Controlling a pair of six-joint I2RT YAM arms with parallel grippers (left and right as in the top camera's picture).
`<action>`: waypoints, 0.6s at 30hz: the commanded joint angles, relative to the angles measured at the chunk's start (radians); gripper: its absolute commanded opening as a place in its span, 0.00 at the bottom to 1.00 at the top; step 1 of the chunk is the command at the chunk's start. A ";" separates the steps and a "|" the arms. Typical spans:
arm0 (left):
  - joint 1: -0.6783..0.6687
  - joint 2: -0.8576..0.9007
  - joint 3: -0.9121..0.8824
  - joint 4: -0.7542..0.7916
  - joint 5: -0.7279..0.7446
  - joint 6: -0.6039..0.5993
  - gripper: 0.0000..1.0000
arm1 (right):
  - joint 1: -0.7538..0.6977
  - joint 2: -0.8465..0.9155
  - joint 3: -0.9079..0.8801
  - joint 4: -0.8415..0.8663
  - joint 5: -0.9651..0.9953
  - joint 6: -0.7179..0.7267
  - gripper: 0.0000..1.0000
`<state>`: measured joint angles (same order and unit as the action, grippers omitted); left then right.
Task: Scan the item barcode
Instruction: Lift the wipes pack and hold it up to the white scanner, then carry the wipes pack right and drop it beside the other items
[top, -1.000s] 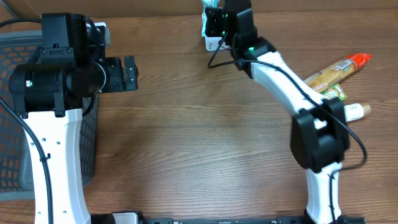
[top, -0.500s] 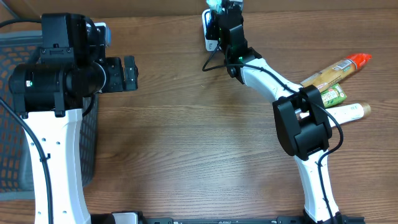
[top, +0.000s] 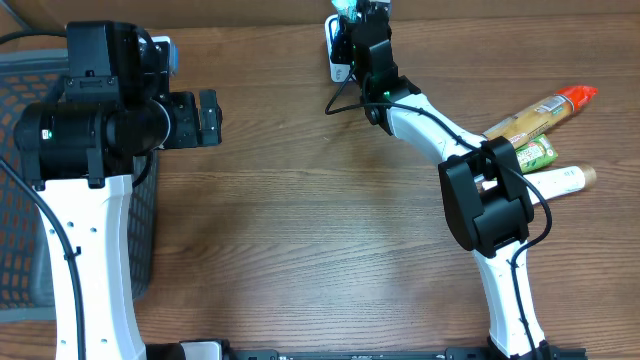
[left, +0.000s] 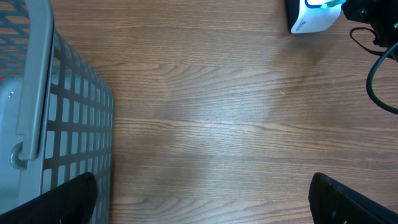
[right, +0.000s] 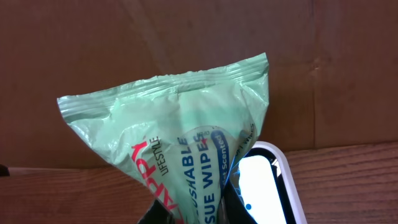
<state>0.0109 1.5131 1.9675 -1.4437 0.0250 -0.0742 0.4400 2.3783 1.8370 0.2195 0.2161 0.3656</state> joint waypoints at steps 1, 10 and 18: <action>-0.005 0.004 -0.003 0.004 -0.006 0.015 0.99 | 0.003 0.003 0.022 0.008 0.000 -0.007 0.04; -0.005 0.004 -0.003 0.004 -0.006 0.015 1.00 | 0.019 -0.084 0.023 -0.153 -0.087 -0.060 0.04; -0.005 0.004 -0.003 0.004 -0.006 0.015 1.00 | 0.016 -0.375 0.023 -0.523 -0.271 0.014 0.04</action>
<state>0.0109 1.5135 1.9667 -1.4433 0.0250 -0.0742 0.4541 2.2299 1.8366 -0.2535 0.0181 0.3370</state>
